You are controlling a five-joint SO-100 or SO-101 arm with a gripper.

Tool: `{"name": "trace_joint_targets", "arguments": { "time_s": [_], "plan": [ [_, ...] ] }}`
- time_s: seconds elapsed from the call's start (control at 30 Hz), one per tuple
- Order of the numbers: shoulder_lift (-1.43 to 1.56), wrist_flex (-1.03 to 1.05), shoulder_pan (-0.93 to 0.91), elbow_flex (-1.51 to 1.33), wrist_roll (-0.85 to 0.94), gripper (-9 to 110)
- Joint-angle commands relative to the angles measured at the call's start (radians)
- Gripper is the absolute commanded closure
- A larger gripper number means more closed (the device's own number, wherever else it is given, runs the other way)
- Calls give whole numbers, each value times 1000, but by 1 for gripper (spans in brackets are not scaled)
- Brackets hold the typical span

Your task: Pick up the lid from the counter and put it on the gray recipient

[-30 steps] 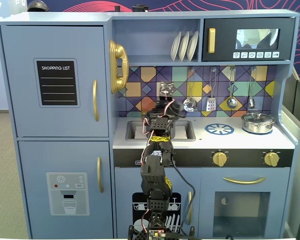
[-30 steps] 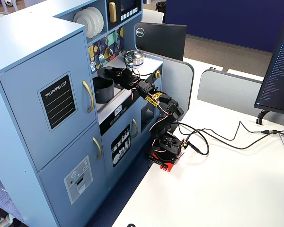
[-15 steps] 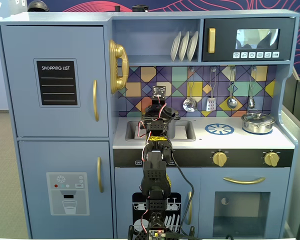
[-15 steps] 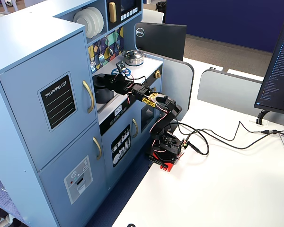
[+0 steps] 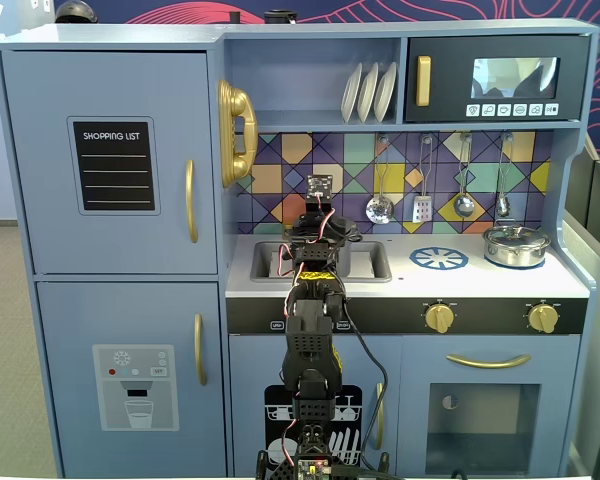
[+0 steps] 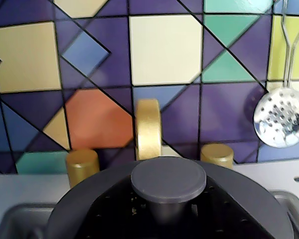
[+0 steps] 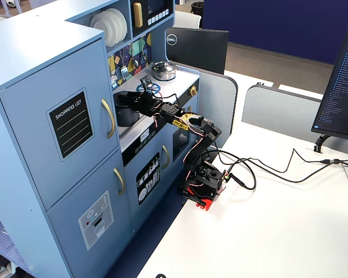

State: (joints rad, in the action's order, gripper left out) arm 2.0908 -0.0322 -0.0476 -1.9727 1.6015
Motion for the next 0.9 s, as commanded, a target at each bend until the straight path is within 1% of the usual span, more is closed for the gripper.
{"name": "trace_joint_targets", "arguments": {
  "time_s": [0.0,0.43,0.7,0.73,0.8,0.87],
  "plan": [
    [41,-15,-25,6,9,102],
    [44,-2,18,8,-2,102],
    [91,100,23,9,-49,102],
    [98,106,23,5,-60,98],
    [114,120,12,-3,-117,81],
    [124,149,8,-3,-123,73]
  ]
}}
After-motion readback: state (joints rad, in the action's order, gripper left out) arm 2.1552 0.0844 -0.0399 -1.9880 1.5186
